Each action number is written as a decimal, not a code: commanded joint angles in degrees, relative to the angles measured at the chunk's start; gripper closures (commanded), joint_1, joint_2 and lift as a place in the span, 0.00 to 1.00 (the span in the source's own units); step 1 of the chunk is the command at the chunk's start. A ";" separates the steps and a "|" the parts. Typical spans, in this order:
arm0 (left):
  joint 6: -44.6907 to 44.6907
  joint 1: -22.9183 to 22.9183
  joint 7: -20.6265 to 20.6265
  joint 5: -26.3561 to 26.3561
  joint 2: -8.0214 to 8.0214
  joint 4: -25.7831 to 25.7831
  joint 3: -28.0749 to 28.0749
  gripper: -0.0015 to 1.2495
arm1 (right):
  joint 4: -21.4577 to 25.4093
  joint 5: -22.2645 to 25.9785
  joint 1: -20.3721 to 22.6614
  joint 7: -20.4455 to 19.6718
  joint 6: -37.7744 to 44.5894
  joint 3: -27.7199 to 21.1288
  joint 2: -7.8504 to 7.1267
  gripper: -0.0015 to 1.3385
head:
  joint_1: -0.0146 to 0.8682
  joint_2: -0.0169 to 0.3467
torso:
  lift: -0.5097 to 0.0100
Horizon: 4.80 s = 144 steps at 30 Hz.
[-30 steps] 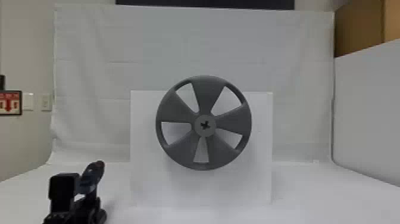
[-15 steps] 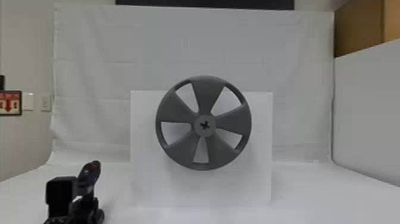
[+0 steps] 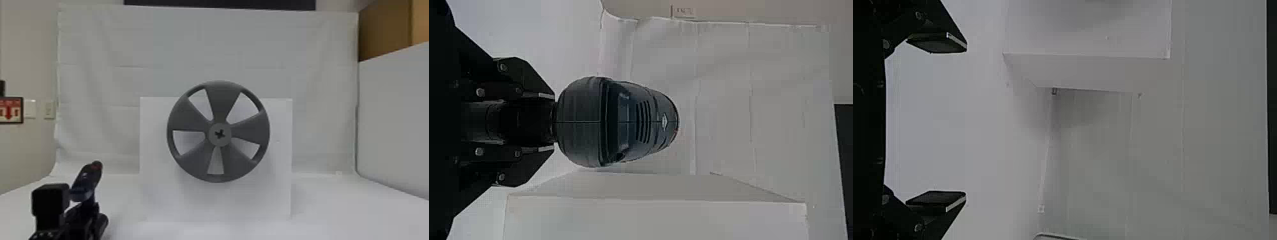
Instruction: Grasp the drill and bring into the middle of wheel
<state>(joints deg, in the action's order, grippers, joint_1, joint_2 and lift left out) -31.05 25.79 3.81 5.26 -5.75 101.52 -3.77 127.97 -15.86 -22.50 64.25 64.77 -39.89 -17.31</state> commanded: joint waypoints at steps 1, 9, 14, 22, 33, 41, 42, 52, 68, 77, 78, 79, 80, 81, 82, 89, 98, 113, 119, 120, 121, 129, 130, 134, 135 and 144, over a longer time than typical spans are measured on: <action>-1.47 -1.44 -0.20 0.72 -0.31 4.56 -0.01 0.97 | 0.00 0.48 0.09 0.00 0.00 -0.63 -0.01 0.18 | 0.02 0.05 | 0.20; -4.10 -4.52 -0.82 -0.95 -1.63 13.44 1.66 0.97 | 0.00 0.57 0.00 0.00 0.00 -0.72 0.08 0.18 | 0.02 0.05 | 0.20; -4.19 -6.63 -0.82 -1.74 -2.69 19.95 3.77 0.97 | 0.00 0.57 -0.09 0.00 0.00 -0.89 0.17 0.18 | 0.02 0.05 | 0.20; -6.83 -9.35 0.24 -0.77 -4.09 27.68 7.55 0.97 | 0.00 0.57 -0.35 0.00 0.00 -0.81 0.34 0.18 | 0.02 0.05 | 0.20; -9.29 -9.53 1.03 -3.85 -5.68 30.93 15.72 0.97 | 0.00 0.48 -0.44 0.00 0.00 -0.81 0.34 0.18 | 0.02 0.05 | 0.20; -13.42 -7.07 1.38 0.19 -6.03 31.11 19.50 0.97 | 0.00 0.39 -0.44 0.00 0.00 -0.63 0.34 0.18 | 0.02 0.05 | 0.20; -14.12 -6.71 1.38 0.72 -6.03 31.11 19.85 0.97 | 0.00 0.39 -0.44 0.00 0.00 -0.63 0.34 0.18 | 0.02 0.05 | 0.20; -22.74 -1.97 1.12 2.65 -5.85 32.25 22.05 0.97 | 0.00 0.04 -0.53 0.00 0.00 -0.19 0.34 0.18 | 0.02 0.05 | 0.20; -28.45 3.22 -4.16 1.25 -3.83 32.07 23.54 0.97 | 0.00 -0.57 -0.70 0.00 0.00 0.42 0.34 0.19 | 0.02 0.05 | 0.20; -28.45 5.15 -5.39 1.95 -2.86 29.09 24.51 0.97 | -0.18 -0.75 -0.79 0.00 0.00 0.86 0.34 0.19 | 0.02 0.05 | 0.20; -28.45 5.41 -5.56 1.86 -2.78 28.65 24.60 0.97 | -0.26 -0.75 -0.79 0.00 0.00 0.86 0.34 0.19 | 0.02 0.05 | 0.20; -28.45 5.68 -5.74 1.86 -2.60 28.21 24.69 0.97 | -0.26 -0.75 -0.79 0.00 0.00 0.86 0.34 0.19 | 0.02 0.05 | 0.20; -28.45 5.85 -5.83 1.95 -2.60 27.86 24.77 0.97 | -0.26 -0.75 -0.79 0.00 0.00 0.86 0.34 0.19 | 0.02 0.05 | 0.20; -28.45 5.94 -5.83 1.86 -2.51 27.50 24.77 0.97 | -0.26 -0.75 -0.79 0.00 0.00 0.95 0.34 0.19 | 0.02 0.05 | 0.20; -28.45 6.03 -5.92 1.86 -2.42 27.24 24.86 0.97 | -0.26 -0.75 -0.79 0.00 0.00 0.95 0.34 0.19 | 0.02 0.05 | 0.20; -28.45 7.17 -5.92 1.42 -2.25 25.48 25.48 0.97 | -0.35 -0.75 -0.79 0.00 0.00 1.04 0.34 0.19 | 0.02 0.05 | 0.20; -28.36 8.40 -6.00 1.07 -2.16 24.87 26.00 0.97 | -0.44 -0.93 -0.88 0.00 0.00 1.30 0.34 0.19 | 0.02 0.05 | 0.20; -27.13 9.72 -6.18 0.72 -1.63 22.93 26.53 0.97 | -0.53 -0.93 -0.88 0.00 0.00 1.48 0.26 0.19 | 0.02 0.05 | 0.20; -26.69 10.25 -6.18 0.63 -1.37 21.79 26.71 0.97 | -0.53 -0.93 -0.97 0.00 0.00 1.57 0.26 0.19 | 0.02 0.05 | 0.20; -26.69 10.34 -6.18 0.63 -1.28 21.53 26.71 0.97 | -0.53 -0.93 -0.97 0.00 0.00 1.57 0.26 0.19 | 0.02 0.05 | 0.20; -26.69 10.34 -6.18 0.63 -1.28 21.35 26.71 0.97 | -0.53 -1.01 -0.97 0.00 0.00 1.57 0.26 0.19 | 0.02 0.05 | 0.20; -26.69 10.51 -6.18 0.37 -1.19 20.56 26.80 0.97 | -0.53 -1.01 -0.88 0.00 0.00 1.57 0.26 0.19 | 0.02 0.05 | 0.20; -26.69 10.51 -6.27 0.28 -1.19 20.47 26.80 0.97 | -0.53 -1.01 -0.97 0.00 0.00 1.57 0.26 0.19 | 0.02 0.05 | 0.20; -26.69 10.60 -6.27 0.02 -1.19 20.30 26.80 0.97 | -0.53 -1.01 -0.88 0.00 0.00 1.57 0.26 0.19 | 0.02 0.05 | 0.20; -26.69 10.60 -6.27 -0.07 -1.19 20.21 26.80 0.97 | -0.53 -0.93 -0.97 0.00 0.00 1.57 0.26 0.19 | 0.02 0.05 | 0.20; -26.43 10.86 -6.27 -0.33 -1.11 19.24 26.53 0.97 | -0.53 -1.01 -0.88 0.00 0.00 1.57 0.26 0.19 | 0.02 0.05 | 0.20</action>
<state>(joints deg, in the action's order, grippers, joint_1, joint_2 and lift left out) -57.68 36.53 -2.46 5.04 -6.87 121.16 22.91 127.44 -16.86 -23.45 64.25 64.77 -38.32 -17.05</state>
